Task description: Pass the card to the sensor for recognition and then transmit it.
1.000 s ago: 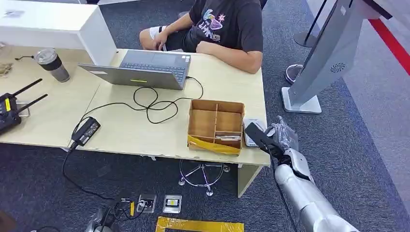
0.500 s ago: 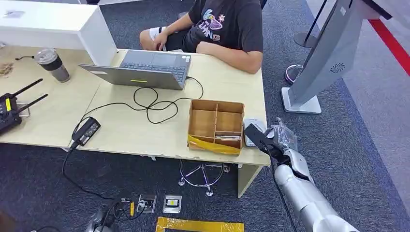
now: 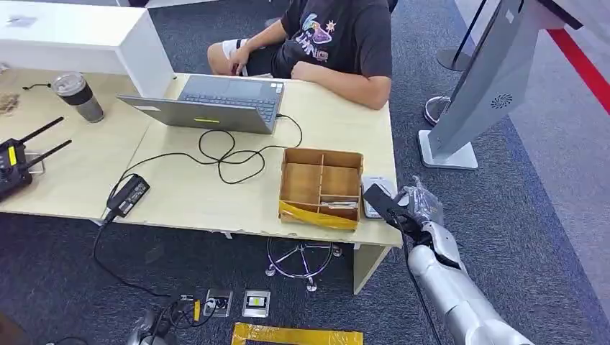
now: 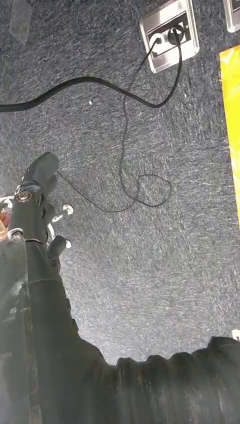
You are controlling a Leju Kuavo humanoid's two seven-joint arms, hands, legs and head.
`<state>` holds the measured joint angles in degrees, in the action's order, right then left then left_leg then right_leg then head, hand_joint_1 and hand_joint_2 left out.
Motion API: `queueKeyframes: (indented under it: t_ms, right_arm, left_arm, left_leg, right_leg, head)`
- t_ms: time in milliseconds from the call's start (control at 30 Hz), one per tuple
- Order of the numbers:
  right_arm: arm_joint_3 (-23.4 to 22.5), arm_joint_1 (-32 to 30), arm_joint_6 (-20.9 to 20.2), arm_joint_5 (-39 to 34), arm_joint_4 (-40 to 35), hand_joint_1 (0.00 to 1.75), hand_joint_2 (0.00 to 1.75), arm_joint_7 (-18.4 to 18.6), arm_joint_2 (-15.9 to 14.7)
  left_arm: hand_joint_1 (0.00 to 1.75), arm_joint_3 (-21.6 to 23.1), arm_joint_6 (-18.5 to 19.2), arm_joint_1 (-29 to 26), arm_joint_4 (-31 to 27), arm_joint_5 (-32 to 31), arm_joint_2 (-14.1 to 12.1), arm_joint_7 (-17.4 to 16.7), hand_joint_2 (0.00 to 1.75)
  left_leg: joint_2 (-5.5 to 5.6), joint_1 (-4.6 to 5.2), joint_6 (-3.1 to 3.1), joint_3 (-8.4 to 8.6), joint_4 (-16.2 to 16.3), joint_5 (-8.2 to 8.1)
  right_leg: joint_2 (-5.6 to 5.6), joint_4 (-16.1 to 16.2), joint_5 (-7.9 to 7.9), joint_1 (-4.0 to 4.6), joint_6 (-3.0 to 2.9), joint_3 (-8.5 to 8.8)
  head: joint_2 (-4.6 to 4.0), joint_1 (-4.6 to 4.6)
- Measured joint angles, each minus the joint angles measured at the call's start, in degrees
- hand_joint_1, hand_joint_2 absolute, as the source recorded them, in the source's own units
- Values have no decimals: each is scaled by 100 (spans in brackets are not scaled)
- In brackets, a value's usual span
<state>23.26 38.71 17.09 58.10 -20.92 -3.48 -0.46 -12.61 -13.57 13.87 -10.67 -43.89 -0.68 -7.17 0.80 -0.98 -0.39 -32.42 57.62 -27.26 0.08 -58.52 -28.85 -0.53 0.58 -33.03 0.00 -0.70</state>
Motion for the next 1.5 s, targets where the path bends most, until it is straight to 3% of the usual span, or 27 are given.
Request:
queueKeyframes:
  t_ms: [767,1033,1200,1500]
  right_arm:
    - [-2,3,238,63,0,175,175,-85,-63]
    - [-90,185,833,-274,-31,175,175,-555,-81]
    - [-262,685,1167,-507,-381,175,175,-833,-98]
    - [-476,1118,1102,-697,-1586,175,175,-844,-179]
  left_arm:
    - [0,-2,9,13,0,-9,-2,0,175]
    - [0,0,13,15,0,-35,-2,0,175]
    - [0,0,9,15,0,-31,-2,0,175]
    - [0,0,2,10,0,-26,0,0,175]
  left_leg:
    - [0,0,0,1,0,0]
    - [0,0,0,-5,0,0]
    - [0,0,-1,-5,1,1]
    - [1,1,-1,-8,1,1]
  right_leg:
    - [0,0,0,0,0,4]
    - [0,-2,2,0,-1,0]
    - [0,-2,2,0,-1,-2]
    - [-1,-2,2,-1,-1,-2]
  head:
    - [-2,2]
    - [-2,0]
    - [0,2]
    - [-2,0]
